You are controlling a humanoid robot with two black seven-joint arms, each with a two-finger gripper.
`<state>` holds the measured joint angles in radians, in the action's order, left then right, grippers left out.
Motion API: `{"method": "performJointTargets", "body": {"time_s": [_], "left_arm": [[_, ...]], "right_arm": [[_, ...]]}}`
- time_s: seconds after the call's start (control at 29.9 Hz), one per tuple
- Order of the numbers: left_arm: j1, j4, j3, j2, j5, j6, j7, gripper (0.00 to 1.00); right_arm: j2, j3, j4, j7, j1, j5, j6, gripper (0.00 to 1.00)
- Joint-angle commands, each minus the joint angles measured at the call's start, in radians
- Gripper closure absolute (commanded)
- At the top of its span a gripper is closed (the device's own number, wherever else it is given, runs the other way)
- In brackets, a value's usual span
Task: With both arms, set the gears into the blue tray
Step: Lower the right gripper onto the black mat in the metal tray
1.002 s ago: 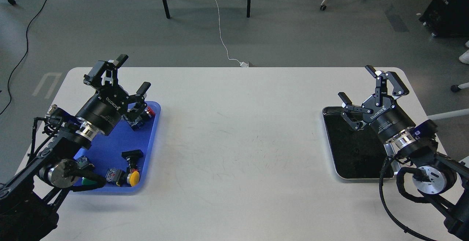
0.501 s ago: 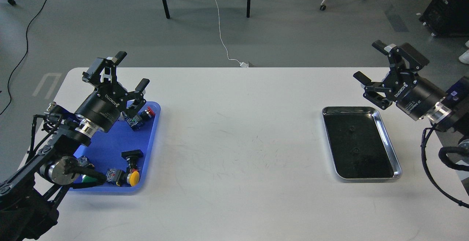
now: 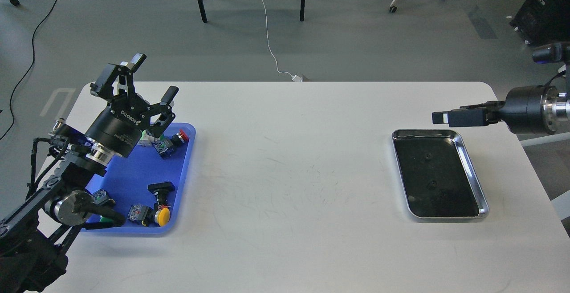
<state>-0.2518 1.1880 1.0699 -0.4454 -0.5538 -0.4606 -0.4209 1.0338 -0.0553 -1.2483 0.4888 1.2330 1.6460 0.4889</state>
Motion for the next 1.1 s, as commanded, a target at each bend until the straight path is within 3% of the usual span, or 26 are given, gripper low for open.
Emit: {"method": "performJointTargets", "body": {"time_s": [0.0, 0.7, 1.07], "left_arm": [[0.003, 0.002, 0.001, 0.005, 0.000, -0.004, 0.001, 0.02], [0.008, 0.007, -0.011, 0.002, 0.000, -0.012, -0.001, 0.02], [0.008, 0.007, -0.010, 0.002, 0.002, -0.012, -0.004, 0.02]], "right_arm": [[-0.040, -0.061, 0.009, 0.000, 0.023, 0.087, 0.000, 0.01], [-0.251, -0.258, 0.181, 0.000, 0.020, 0.103, 0.000, 0.09], [-0.331, -0.291, 0.243, 0.000, 0.003, 0.103, 0.000, 0.25]]}}
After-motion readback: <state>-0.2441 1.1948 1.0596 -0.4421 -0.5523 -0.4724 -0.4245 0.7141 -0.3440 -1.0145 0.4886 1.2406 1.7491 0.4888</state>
